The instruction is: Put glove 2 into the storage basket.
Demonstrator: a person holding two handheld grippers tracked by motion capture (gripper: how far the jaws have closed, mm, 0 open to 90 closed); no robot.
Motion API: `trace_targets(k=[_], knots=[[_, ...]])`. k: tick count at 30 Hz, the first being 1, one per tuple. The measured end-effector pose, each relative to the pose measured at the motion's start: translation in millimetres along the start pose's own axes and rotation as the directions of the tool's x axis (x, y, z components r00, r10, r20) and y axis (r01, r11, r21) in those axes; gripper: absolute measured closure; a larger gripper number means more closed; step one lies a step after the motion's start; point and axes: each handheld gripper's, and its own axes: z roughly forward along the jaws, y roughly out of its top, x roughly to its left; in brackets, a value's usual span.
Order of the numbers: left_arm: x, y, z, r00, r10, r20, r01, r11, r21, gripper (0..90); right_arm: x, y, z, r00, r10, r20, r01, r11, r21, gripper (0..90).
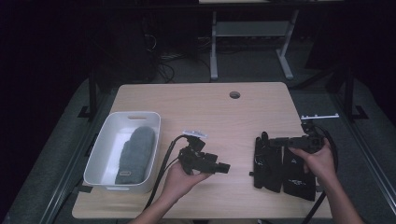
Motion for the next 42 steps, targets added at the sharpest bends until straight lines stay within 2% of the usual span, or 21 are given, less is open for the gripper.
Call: trace_targets(k=[15, 19, 24, 25, 26, 27, 30, 36, 37, 38, 39, 40, 41, 42], knots=[[-7.1, -1.8, 24.1, 0.9995, 0.01, 0.03, -0.011, 0.9997, 0.021, 23.4, -25.5, -29.9, -25.1, 0.9961, 0.03, 0.083, -0.029, 1.0, -0.013, 47.4], [-7.6, -1.9, 28.3, 0.9994, 0.012, 0.032, -0.013, 0.9998, 0.016, 23.4, -30.5, -36.1, -28.8, 0.9926, 0.026, 0.119, -0.026, 1.0, -0.007, 48.1], [-8.4, -2.6, 34.6, 0.9994, 0.012, 0.032, -0.013, 0.9997, 0.021, 23.4, -38.8, -46.4, -31.2, 0.98, 0.008, 0.199, -0.012, 1.0, 0.016, 48.7], [-8.4, -2.6, 34.6, 0.9994, 0.012, 0.032, -0.013, 0.9997, 0.021, 23.4, -38.8, -46.4, -31.2, 0.98, 0.008, 0.199, -0.012, 1.0, 0.016, 48.7], [-8.5, -2.3, 36.8, 0.9992, 0.013, 0.037, -0.013, 0.9997, 0.022, 23.4, -41.7, -50.4, -31.8, 0.9745, 0.003, 0.225, -0.009, 1.0, 0.026, 48.8], [-8.5, -2.3, 36.8, 0.9992, 0.013, 0.037, -0.013, 0.9997, 0.022, 23.4, -41.7, -50.4, -31.8, 0.9745, 0.003, 0.225, -0.009, 1.0, 0.026, 48.8], [-9.8, -2.9, 40.8, 0.999, 0.018, 0.04, -0.019, 0.9993, 0.033, 23.3, -47.3, -57.0, -32.3, 0.9597, -0.019, 0.28, 0.007, 0.999, 0.043, 49.0], [-10.1, -4.3, 44.0, 0.9989, 0.017, 0.045, -0.018, 0.9992, 0.035, 23.2, -47.9, -62.4, -27.5, 0.928, -0.071, 0.366, 0.038, 0.994, 0.098, 49.2], [-10.1, -4.3, 44.0, 0.9989, 0.017, 0.045, -0.018, 0.9992, 0.035, 23.2, -47.9, -62.4, -27.5, 0.928, -0.071, 0.366, 0.038, 0.994, 0.098, 49.2], [-10.4, -4.6, 44.2, 0.9989, 0.017, 0.044, -0.018, 0.9992, 0.034, 23.2, -46.0, -64.2, -24.2, 0.9143, -0.111, 0.39, 0.068, 0.99, 0.122, 49.7], [-10.4, -4.6, 44.2, 0.9989, 0.017, 0.044, -0.018, 0.9992, 0.034, 23.2, -46.0, -64.2, -24.2, 0.9143, -0.111, 0.39, 0.068, 0.99, 0.122, 49.7], [-11.1, -5.1, 44.4, 0.9989, 0.016, 0.044, -0.018, 0.9993, 0.034, 23.2, -43.3, -65.7, -20.7, 0.897, -0.152, 0.415, 0.102, 0.985, 0.14, 50.1], [-11.1, -5.1, 44.4, 0.9989, 0.016, 0.044, -0.018, 0.9993, 0.034, 23.2, -43.3, -65.7, -20.7, 0.897, -0.152, 0.415, 0.102, 0.985, 0.14, 50.1], [-11.3, -5.6, 44.8, 0.9989, 0.017, 0.044, -0.018, 0.9993, 0.033, 23.2, -41.8, -66.5, -19.0, 0.8868, -0.175, 0.428, 0.12, 0.981, 0.152, 50.3]])
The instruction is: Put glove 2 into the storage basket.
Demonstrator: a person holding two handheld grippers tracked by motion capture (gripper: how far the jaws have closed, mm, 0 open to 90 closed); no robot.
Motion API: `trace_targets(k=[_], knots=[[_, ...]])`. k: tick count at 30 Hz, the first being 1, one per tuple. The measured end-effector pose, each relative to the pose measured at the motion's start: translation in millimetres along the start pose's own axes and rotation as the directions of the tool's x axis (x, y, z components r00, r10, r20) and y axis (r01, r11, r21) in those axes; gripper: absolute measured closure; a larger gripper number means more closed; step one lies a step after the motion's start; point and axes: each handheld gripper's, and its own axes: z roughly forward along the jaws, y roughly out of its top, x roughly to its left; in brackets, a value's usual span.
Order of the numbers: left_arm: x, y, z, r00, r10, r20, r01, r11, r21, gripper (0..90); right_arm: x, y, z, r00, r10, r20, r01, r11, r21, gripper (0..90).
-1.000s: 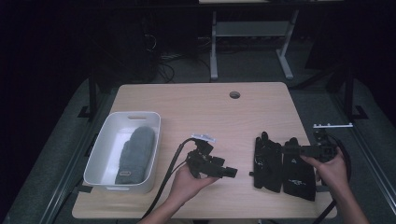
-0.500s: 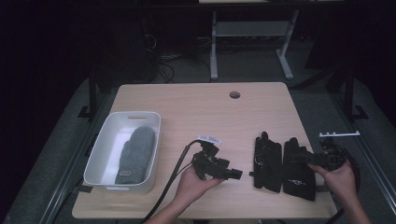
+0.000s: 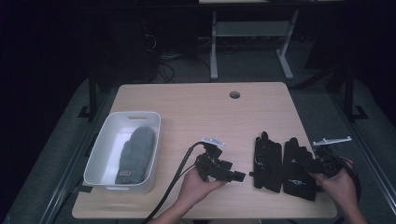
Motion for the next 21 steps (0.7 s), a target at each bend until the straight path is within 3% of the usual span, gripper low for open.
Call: trace_targets(k=[3, 8, 13, 17, 18, 21], knots=[[-0.3, -2.8, 0.8, 1.0, 0.001, -0.001, -0.001, 1.0, 0.005, 23.2, 9.9, -2.2, 4.0, 0.9919, -0.098, 0.08, 0.099, 0.995, 0.002, 51.5], [-0.3, -5.9, 1.4, 1.0, 0.0, -0.006, 0.0, 1.0, 0.007, 22.6, 15.8, -4.3, 5.5, 0.9839, -0.128, 0.124, 0.13, 0.992, -0.004, 57.8], [-1.3, -7.0, 2.9, 1.0, 0.003, -0.006, -0.003, 1.0, 0.005, 22.6, 20.2, -0.1, 5.4, 0.9892, -0.081, 0.122, 0.079, 0.997, 0.027, 72.4], [-1.3, -8.1, 3.7, 1.0, 0.002, -0.006, -0.002, 0.9999, 0.012, 22.6, 20.8, 1.7, 5.4, 0.9914, -0.058, 0.118, 0.054, 0.998, 0.037, 75.0], [-0.7, -8.1, 2.8, 1.0, 0.0, -0.006, 0.0, 1.0, 0.01, 22.6, 18.6, 2.2, 4.1, 0.9949, -0.019, 0.099, 0.016, 0.999, 0.032, 75.7], [0.1, -7.5, 1.4, 1.0, 0.001, -0.009, 0.0, 0.9999, 0.012, 22.6, 16.7, 2.6, 1.0, 0.9965, 0.001, 0.083, -0.003, 1.0, 0.024, 76.2]])
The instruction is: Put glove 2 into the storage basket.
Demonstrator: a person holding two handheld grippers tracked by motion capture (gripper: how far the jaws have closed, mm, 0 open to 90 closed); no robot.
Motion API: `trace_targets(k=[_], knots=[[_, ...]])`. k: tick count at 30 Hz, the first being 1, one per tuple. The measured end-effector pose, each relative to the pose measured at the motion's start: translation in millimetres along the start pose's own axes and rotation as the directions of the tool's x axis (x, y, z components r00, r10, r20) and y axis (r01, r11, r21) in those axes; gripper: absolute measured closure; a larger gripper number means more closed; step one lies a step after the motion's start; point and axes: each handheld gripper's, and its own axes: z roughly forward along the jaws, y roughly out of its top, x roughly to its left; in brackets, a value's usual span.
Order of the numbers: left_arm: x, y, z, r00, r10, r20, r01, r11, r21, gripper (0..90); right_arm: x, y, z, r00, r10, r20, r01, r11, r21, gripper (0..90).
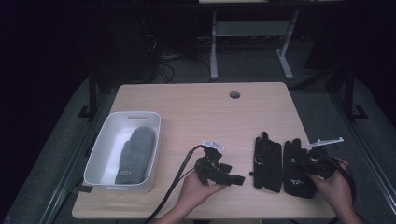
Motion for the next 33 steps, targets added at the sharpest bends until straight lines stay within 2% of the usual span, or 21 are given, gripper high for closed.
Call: trace_targets(k=[4, 5, 12, 15, 16, 17, 20, 21, 22, 23, 25, 26, 27, 33], knots=[[0.3, 0.0, -0.3, 1.0, -0.003, -0.003, 0.003, 1.0, -0.004, 22.6, -1.5, 2.0, -6.4, 0.9996, 0.025, -0.014, -0.025, 1.0, -0.013, 76.5], [0.0, -0.1, -0.3, 1.0, -0.002, -0.001, 0.002, 1.0, -0.002, 22.6, -1.7, 3.6, -12.4, 0.9987, 0.044, -0.024, -0.045, 0.999, -0.024, 76.6], [-1.4, 0.0, -0.4, 1.0, 0.0, -0.001, 0.0, 1.0, -0.005, 22.6, 4.7, 10.7, -31.7, 0.9978, 0.054, -0.039, -0.056, 0.997, -0.057, 76.8], [-0.8, 0.1, -1.7, 0.9999, 0.012, -0.001, -0.012, 0.9999, -0.006, 22.6, 10.7, 19.6, -41.6, 0.9959, 0.059, -0.068, -0.065, 0.994, -0.091, 76.8], [-0.8, 0.1, -1.7, 0.9999, 0.012, -0.001, -0.012, 0.9999, -0.006, 22.6, 10.7, 19.6, -41.6, 0.9959, 0.059, -0.068, -0.065, 0.994, -0.091, 76.8], [-1.0, 0.3, -2.5, 1.0, 0.006, -0.001, -0.006, 0.9999, -0.012, 22.6, 14.5, 25.0, -43.9, 0.9949, 0.05, -0.087, -0.06, 0.992, -0.107, 76.7], [-0.9, 0.7, -2.9, 1.0, 0.007, -0.001, -0.007, 0.9999, -0.012, 22.6, 20.0, 31.0, -43.2, 0.9939, 0.044, -0.101, -0.056, 0.991, -0.119, 76.7], [-1.3, 0.6, -3.4, 1.0, 0.007, -0.003, -0.007, 0.9999, -0.011, 22.6, 26.2, 37.0, -40.4, 0.9915, 0.044, -0.123, -0.059, 0.99, -0.125, 76.6], [-1.3, 0.6, -3.4, 1.0, 0.007, -0.003, -0.007, 0.9999, -0.011, 22.6, 26.2, 37.0, -40.4, 0.9915, 0.044, -0.123, -0.059, 0.99, -0.125, 76.6], [-1.3, 0.5, -3.9, 1.0, 0.007, -0.002, -0.007, 0.9999, -0.01, 22.6, 32.5, 42.2, -36.2, 0.9906, 0.035, -0.133, -0.052, 0.991, -0.126, 76.4], [-1.3, 0.5, -4.3, 1.0, 0.006, -0.003, -0.006, 0.9999, -0.009, 22.6, 41.2, 48.2, -29.5, 0.9903, 0.023, -0.137, -0.039, 0.993, -0.114, 76.2], [-1.1, 0.4, -4.8, 1.0, 0.006, -0.004, -0.006, 0.9999, -0.008, 22.6, 41.2, 48.2, -29.5, 0.9903, 0.023, -0.137, -0.039, 0.993, -0.114, 76.2], [-0.5, 0.2, -6.0, 0.9999, 0.014, -0.005, -0.014, 0.9999, -0.006, 22.6, 48.1, 52.1, -24.1, 0.9898, 0.015, -0.142, -0.03, 0.994, -0.107, 76.2], [0.7, -0.9, -7.9, 1.0, 0.001, -0.007, -0.001, 0.9999, -0.011, 22.6, 60.4, 57.9, -10.9, 0.9886, 0.029, -0.148, -0.041, 0.996, -0.078, 76.1]])
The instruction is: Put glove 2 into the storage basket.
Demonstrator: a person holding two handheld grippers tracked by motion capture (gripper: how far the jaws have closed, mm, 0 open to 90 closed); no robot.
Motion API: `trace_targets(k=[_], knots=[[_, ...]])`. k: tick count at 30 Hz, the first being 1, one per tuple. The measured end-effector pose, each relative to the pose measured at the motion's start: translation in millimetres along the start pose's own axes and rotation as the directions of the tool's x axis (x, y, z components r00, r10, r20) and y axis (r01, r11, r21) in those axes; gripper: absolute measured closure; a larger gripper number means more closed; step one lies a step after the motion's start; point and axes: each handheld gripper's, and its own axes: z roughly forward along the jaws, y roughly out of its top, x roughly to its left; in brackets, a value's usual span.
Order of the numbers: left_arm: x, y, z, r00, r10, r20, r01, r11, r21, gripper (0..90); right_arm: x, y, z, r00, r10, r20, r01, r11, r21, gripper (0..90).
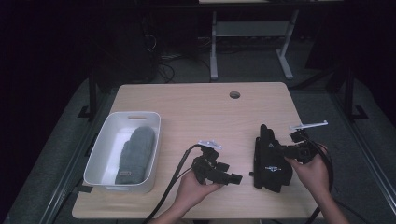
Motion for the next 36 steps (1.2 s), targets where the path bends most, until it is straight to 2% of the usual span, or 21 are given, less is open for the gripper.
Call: trace_targets(k=[7, 11, 14, 17, 18, 19, 21, 22, 24, 31, 36], knots=[[-0.4, -0.5, -0.8, 1.0, -0.002, 0.009, 0.002, 1.0, -0.003, 22.7, 4.8, -4.0, 18.7, 0.9998, 0.001, 0.018, -0.001, 1.0, 0.029, 74.3], [2.5, -2.4, -0.3, 0.9999, -0.01, 0.002, 0.01, 0.9999, 0.001, 22.7, 6.3, -7.4, 21.2, 0.9996, -0.005, 0.028, 0.004, 1.0, 0.018, 61.5], [3.9, -3.4, -0.9, 0.9997, -0.021, 0.015, 0.021, 0.9998, -0.002, 22.7, 4.2, -8.4, 13.7, 0.9996, -0.019, 0.021, 0.019, 1.0, -0.001, 57.4], [3.6, -3.7, -1.2, 0.9997, -0.019, 0.012, 0.019, 0.9998, -0.002, 22.7, 0.9, -11.3, 8.7, 0.9991, -0.034, 0.025, 0.034, 0.999, -0.01, 58.5], [4.0, -4.0, -1.1, 0.9997, -0.021, 0.012, 0.021, 0.9998, -0.004, 22.6, -2.2, -16.3, 4.6, 0.9991, -0.03, 0.029, 0.031, 1.0, -0.005, 64.0], [4.0, -4.0, -1.1, 0.9997, -0.021, 0.012, 0.021, 0.9998, -0.004, 22.7, -2.2, -16.3, 4.6, 0.9991, -0.03, 0.029, 0.031, 1.0, -0.005, 64.0], [4.2, -4.1, -0.2, 0.9997, -0.023, 0.009, 0.023, 0.9997, -0.004, 22.7, -6.2, -22.8, 3.3, 0.9994, -0.017, 0.031, 0.017, 1.0, 0.01, 70.0], [4.6, -4.0, 0.9, 0.9997, -0.025, 0.009, 0.025, 0.9997, -0.002, 22.7, -9.4, -29.4, 5.4, 0.9997, 0.001, 0.026, -0.002, 0.999, 0.042, 72.5], [5.2, -4.0, 2.5, 0.9997, -0.024, 0.008, 0.024, 0.9997, 0.002, 22.7, -12.4, -35.3, 10.1, 0.9999, 0.005, 0.012, -0.006, 0.999, 0.049, 74.1], [5.3, -5.0, 6.8, 0.9994, -0.032, 0.015, 0.031, 0.9995, 0.008, 22.8, -10.3, -43.7, 18.0, 0.9998, -0.009, -0.016, 0.01, 0.999, 0.047, 75.8], [8.1, -5.8, 11.9, 0.999, -0.045, 0.006, 0.045, 0.9989, 0.015, 22.8, -1.6, -46.9, 21.6, 0.9985, -0.014, -0.052, 0.016, 0.999, 0.043, 74.5]])
